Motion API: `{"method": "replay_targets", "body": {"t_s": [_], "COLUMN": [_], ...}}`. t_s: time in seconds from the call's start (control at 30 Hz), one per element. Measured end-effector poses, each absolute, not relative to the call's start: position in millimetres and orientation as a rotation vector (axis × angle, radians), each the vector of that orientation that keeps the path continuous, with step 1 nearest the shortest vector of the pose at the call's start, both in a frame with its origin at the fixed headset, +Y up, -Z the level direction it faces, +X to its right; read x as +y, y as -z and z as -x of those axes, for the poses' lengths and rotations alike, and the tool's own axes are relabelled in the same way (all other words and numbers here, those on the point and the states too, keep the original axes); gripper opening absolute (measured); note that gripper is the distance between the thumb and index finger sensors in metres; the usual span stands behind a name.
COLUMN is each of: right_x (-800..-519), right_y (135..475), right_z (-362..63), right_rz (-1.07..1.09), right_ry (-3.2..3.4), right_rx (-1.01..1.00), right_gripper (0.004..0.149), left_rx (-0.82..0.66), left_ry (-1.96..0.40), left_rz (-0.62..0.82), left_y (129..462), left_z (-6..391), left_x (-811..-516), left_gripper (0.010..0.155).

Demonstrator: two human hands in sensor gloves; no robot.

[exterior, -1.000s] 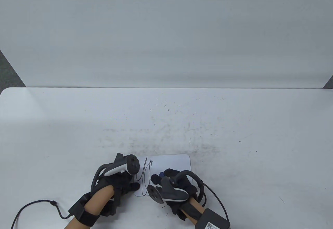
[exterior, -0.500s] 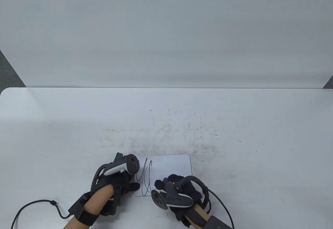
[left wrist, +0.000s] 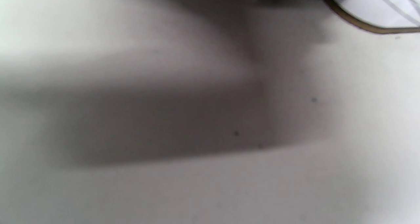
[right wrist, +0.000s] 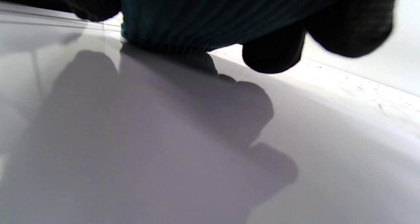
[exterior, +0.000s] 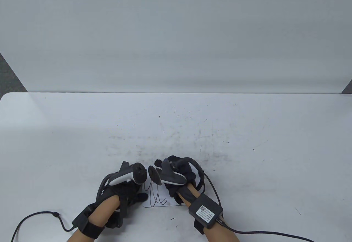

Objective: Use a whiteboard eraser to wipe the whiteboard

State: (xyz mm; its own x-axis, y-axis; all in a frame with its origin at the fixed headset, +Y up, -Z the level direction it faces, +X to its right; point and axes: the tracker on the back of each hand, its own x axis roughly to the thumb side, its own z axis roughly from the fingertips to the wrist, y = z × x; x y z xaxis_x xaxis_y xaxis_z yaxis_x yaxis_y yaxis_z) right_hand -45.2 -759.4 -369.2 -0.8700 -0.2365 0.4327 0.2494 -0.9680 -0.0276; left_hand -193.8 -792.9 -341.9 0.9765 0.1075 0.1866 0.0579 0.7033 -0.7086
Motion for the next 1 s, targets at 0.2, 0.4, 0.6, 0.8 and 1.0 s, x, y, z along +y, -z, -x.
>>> {"method": "replay_targets", "body": {"t_s": [0.2,0.4,0.6,0.8,1.0], "right_x": [-750,-747,-753,-752,-754], "right_y": [362,347,306,263,242], "right_z": [54,56,52,40,26], "right_rz": [0.660,0.689,0.761,0.822,0.852], "right_ry": [2.813,2.793,2.763,2.745,2.720], "right_rx": [-0.021,-0.059,-0.066,-0.070,-0.087], "right_gripper": [0.058,0.058,0.059,0.060,0.060], "left_rx": [-0.225,-0.224,-0.224,-0.223,-0.223], "left_ry": [-0.025,-0.020,-0.013,-0.010,0.000], "left_rz": [0.778,0.769,0.763,0.766,0.769], "left_y": [342,342,342,342,342], "left_z": [193,193,193,193,192], "left_x": [-793,-792,-792,-792,-792], "left_gripper": [0.094,0.094,0.094,0.094,0.094]}}
